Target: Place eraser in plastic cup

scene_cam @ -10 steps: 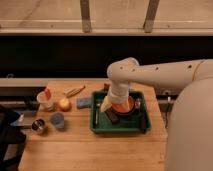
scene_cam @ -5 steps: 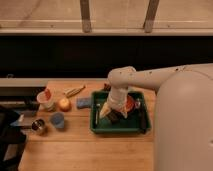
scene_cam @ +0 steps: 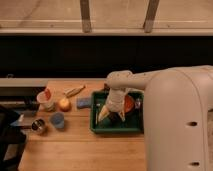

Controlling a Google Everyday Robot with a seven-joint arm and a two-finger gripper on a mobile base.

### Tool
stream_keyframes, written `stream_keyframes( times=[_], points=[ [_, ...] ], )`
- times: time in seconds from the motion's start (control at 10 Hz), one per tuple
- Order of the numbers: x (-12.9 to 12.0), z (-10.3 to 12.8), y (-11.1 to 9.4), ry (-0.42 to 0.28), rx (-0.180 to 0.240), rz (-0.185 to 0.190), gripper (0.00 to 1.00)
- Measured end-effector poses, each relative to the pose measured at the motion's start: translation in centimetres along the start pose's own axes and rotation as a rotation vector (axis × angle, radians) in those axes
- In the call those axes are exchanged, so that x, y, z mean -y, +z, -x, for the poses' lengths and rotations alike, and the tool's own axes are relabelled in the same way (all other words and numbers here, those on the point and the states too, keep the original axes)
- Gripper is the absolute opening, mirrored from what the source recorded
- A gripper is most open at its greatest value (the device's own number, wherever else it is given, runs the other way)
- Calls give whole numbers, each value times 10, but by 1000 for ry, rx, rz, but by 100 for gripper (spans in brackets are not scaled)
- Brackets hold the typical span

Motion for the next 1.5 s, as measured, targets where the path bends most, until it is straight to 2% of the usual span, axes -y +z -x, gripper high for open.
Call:
stream_keyframes(
  times=[0.3,0.7,0.9,1.3,1.5],
  points=[
    [-4,8,7,-9,-8,-27,80],
    [3,25,13,3,-4,-82,80],
    [10,30,17,17,-4,-84,80],
    [6,39,23,12,1,-82,79],
    [1,41,24,11,27,-76,66]
  ],
)
